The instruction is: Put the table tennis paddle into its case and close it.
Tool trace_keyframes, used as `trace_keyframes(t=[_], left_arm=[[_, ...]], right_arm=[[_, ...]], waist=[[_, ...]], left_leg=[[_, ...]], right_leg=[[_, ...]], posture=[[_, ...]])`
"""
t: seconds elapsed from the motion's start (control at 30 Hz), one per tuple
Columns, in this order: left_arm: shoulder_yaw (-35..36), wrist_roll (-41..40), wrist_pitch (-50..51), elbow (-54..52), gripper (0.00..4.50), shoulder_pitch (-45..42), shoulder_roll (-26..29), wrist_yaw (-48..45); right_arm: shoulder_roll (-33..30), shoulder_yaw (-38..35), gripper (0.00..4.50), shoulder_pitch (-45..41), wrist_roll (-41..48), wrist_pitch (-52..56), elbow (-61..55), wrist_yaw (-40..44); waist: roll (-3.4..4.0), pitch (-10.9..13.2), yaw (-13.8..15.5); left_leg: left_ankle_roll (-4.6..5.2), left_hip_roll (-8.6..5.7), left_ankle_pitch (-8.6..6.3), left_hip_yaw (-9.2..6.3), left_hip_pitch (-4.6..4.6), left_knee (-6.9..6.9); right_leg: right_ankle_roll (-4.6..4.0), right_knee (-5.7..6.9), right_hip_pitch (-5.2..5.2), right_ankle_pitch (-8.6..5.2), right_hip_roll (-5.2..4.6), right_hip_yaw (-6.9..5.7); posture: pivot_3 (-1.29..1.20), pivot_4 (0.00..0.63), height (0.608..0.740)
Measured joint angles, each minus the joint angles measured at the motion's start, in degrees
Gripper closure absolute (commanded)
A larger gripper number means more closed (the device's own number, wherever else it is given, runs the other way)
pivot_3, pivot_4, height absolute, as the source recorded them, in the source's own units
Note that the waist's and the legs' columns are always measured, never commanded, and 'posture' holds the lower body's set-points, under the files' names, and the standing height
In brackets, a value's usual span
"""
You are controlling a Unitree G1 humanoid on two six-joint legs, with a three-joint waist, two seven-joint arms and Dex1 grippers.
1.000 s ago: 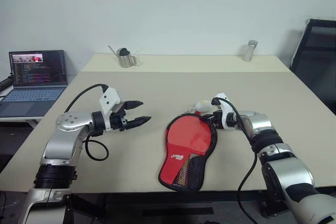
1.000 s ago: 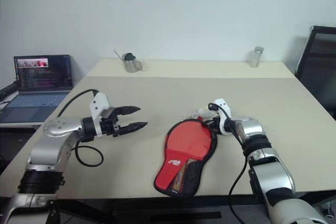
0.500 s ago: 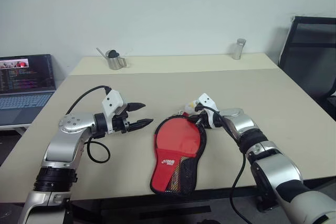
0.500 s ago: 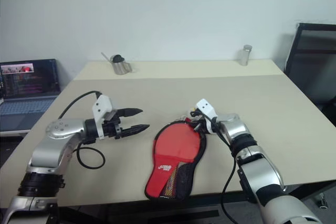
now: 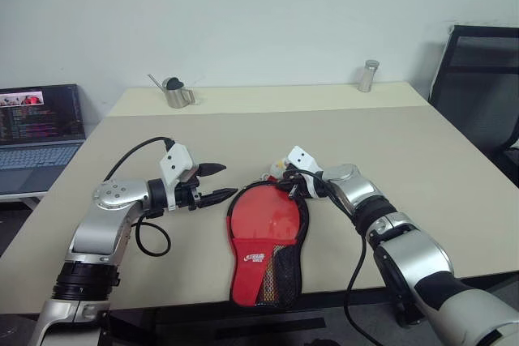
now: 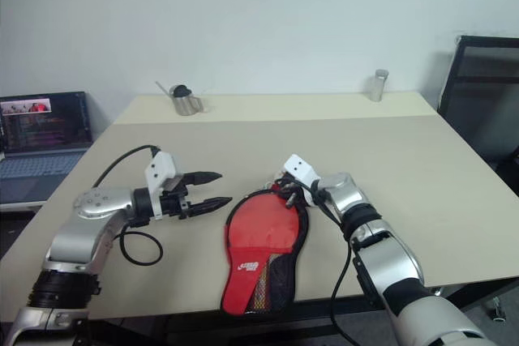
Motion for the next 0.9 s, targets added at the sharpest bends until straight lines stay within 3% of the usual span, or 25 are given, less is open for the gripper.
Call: trace_keyframes(t=[0.2, 0.37, 0.6, 0.77, 0.9], left_arm=[[-1.15, 0.28, -1.61, 1.17, 1.09, -0.85, -1.15, 0.09], [-1.55, 0.3, -2.52, 1.99, 1.09, -0.86, -1.69, 0.05], [-1.71, 0.36, -3.68, 3.49, 1.09, -1.11, -1.81, -0.07], [-1.68, 0.41, -3.99, 3.61, 1.09, -1.06, -1.78, -0.06], [-1.91, 0.43, -4.13, 3.63, 1.09, -1.07, -1.82, -0.05]], right_arm=[[0.52, -0.61, 1.8, -0.32, 0.19, 0.31, 0.02, -1.94], [-0.06, -1.93, 1.8, -0.14, 1.95, 4.45, -6.26, -1.84], [-5.72, -3.7, 1.8, 10.02, 7.86, 23.22, -35.76, 0.45], [-8.21, -7.04, 1.8, 19.16, 11.23, 36.29, -50.61, -4.23], [-7.76, -8.75, 1.8, 23.65, 12.1, 41.6, -55.28, -9.5]], waist=[[0.04, 0.02, 0.82], [0.06, 0.04, 1.49], [0.06, 0.04, 3.12], [0.05, 0.04, 3.76], [0.05, 0.04, 3.63]], left_leg=[[0.0, -0.02, 0.0, 0.0, -0.03, 0.0], [0.0, -0.09, 0.0, 0.0, -0.13, 0.03], [0.0, -0.1, 0.0, -0.13, -0.32, 0.07], [0.01, -0.12, 0.0, -0.14, -0.35, 0.08], [0.01, -0.12, 0.0, -0.13, -0.34, 0.07]], right_leg=[[0.0, -0.03, 0.0, 0.0, -0.06, -0.05], [0.0, -0.08, -0.01, 0.0, -0.16, -0.08], [0.0, -0.16, -0.06, 0.0, -0.18, -0.2], [-0.01, -0.18, -0.06, 0.0, -0.21, -0.22], [-0.01, -0.14, -0.08, -0.01, -0.19, -0.22]], posture=[[0.0, 0.15, 0.74], [0.0, 0.15, 0.74], [0.0, 0.15, 0.74], [0.0, 0.15, 0.74], [0.0, 0.15, 0.74]])
